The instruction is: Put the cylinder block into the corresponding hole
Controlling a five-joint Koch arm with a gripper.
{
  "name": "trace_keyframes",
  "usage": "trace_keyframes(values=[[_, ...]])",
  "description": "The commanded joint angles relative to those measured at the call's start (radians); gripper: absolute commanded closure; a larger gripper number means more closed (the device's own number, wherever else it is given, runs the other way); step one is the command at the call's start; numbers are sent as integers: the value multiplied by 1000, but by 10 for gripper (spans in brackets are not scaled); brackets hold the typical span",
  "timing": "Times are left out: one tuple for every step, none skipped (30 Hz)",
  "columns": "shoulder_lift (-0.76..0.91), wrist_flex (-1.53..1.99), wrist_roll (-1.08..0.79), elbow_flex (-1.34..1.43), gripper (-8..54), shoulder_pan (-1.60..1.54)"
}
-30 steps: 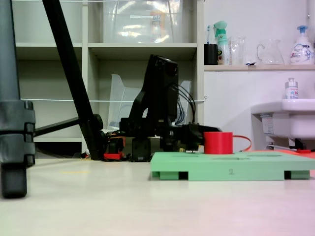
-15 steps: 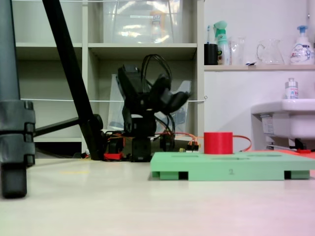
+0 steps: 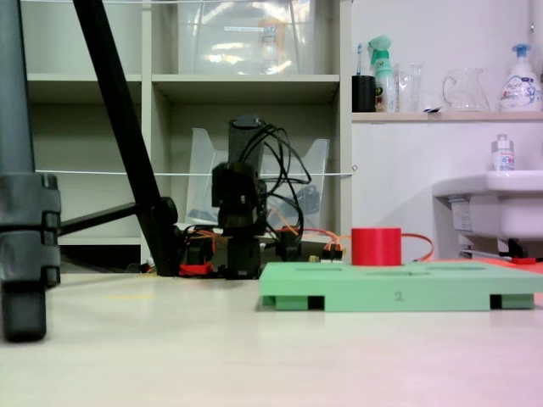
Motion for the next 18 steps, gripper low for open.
trace_keyframes(values=[[66, 146, -6, 67, 109, -8], [66, 199, -6, 67, 107, -11], [66, 262, -6, 67, 105, -14], [66, 321, -8, 67, 105, -15], [64, 380, -8, 66, 105, -25], [64, 413, -8, 66, 105, -31], [64, 446, -8, 66, 105, -52], [64, 479, -8, 66, 105, -72], [63, 492, -6, 66, 111, -94], [63, 494, -6, 66, 111, -101], [63, 494, -6, 66, 111, -98], [63, 494, -5, 66, 111, -98], [63, 495, -5, 66, 110, -98], [63, 495, -5, 66, 110, -98], [63, 494, -5, 66, 110, -98], [63, 495, -5, 66, 110, -98], [63, 495, -5, 66, 110, -98], [63, 495, -5, 66, 110, -98]])
